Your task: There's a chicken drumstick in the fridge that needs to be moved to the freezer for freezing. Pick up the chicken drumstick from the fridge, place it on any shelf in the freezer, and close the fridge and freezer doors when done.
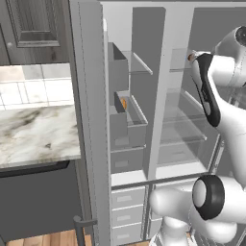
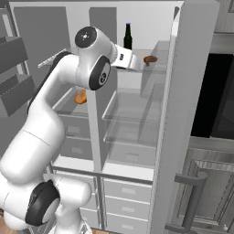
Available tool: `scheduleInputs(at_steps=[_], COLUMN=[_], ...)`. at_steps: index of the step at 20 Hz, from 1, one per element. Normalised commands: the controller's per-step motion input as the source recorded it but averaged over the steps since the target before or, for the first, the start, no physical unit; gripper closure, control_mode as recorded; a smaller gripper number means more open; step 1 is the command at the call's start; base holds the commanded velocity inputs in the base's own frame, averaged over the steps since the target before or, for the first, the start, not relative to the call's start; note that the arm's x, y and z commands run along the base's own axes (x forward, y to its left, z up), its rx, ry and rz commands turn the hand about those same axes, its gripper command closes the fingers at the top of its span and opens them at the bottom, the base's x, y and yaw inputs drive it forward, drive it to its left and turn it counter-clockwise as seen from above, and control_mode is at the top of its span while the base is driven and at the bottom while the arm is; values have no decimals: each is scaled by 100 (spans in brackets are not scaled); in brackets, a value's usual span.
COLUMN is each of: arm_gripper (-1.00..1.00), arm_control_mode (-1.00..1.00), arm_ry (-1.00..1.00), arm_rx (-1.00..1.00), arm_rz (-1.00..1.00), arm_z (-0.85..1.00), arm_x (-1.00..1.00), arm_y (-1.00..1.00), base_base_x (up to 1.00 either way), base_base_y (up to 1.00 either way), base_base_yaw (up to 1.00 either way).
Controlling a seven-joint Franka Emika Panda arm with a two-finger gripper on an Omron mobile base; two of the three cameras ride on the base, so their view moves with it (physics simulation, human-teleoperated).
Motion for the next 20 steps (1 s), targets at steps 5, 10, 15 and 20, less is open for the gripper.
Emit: scheduleInputs(at_steps=[5, 10, 15, 20], arm_gripper=[-100, -100, -100, -100], arm_control_mode=[-100, -100, -100, -100], arm_ry=[1, 0, 0, 1], arm_rx=[0, 0, 0, 0], arm_rz=[2, 3, 4, 0], arm_z=[-1, -3, -15, -19], arm_x=[29, 22, 12, 22], arm_y=[-24, -21, -7, 0], base_base_x=[0, 0, 0, 0], base_base_y=[0, 0, 0, 0], base_base_yaw=[0, 0, 0, 0])
